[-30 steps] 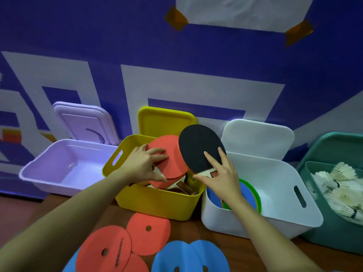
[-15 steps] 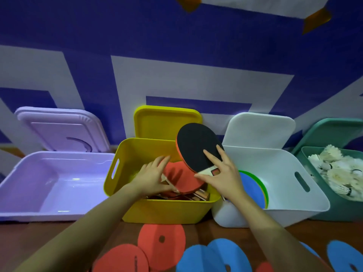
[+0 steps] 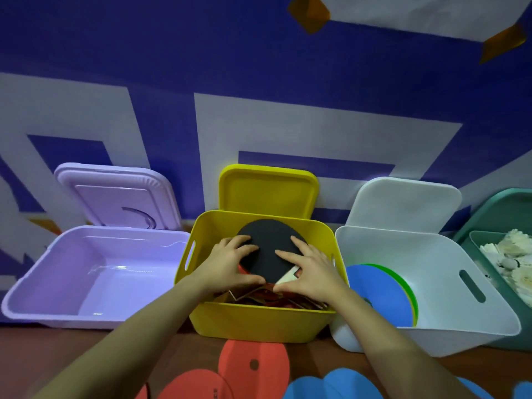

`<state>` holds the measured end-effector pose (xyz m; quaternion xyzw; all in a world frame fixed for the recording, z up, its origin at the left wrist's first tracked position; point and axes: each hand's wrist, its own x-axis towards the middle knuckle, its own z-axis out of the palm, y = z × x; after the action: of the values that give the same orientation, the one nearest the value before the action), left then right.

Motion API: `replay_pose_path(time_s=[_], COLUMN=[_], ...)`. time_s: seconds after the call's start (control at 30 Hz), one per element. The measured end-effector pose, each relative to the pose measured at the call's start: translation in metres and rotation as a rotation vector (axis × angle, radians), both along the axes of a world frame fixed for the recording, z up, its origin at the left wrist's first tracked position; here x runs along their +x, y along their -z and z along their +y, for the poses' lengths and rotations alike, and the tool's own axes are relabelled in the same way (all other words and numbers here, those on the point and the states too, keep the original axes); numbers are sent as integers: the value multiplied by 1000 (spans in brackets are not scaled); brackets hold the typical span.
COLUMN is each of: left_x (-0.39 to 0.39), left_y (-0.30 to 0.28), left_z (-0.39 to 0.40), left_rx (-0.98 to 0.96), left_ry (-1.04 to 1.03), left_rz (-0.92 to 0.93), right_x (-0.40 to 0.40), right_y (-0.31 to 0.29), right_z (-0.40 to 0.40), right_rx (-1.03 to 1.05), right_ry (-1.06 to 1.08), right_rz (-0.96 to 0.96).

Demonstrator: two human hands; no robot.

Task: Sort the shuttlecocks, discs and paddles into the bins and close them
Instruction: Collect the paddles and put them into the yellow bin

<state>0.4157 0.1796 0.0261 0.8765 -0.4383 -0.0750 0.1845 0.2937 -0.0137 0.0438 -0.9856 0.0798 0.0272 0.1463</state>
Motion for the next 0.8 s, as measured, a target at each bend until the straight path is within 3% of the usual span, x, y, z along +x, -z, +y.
replay_pose_path(time_s=[0.17,0.27,0.33,0.43,0.8], left_x=[3,4,4,-1,-69], left_y=[17,31,34,26,-23], left_z=[-16,-15,-15,-15,-9], left_rx=[293,289,293,336,-10], left_ry=[22,3,10,5,-82], left_rz=[112,233,201,24,-225], right_x=[13,15,15,9,-53], right_y=[29,39,40,36,-5], right_z=[2,-2,-3,-1,14], right_rx=[-9,21,-4,-18,1], right_ry=[11,11,3,32,78], right_rz=[173,272,281,191,-296])
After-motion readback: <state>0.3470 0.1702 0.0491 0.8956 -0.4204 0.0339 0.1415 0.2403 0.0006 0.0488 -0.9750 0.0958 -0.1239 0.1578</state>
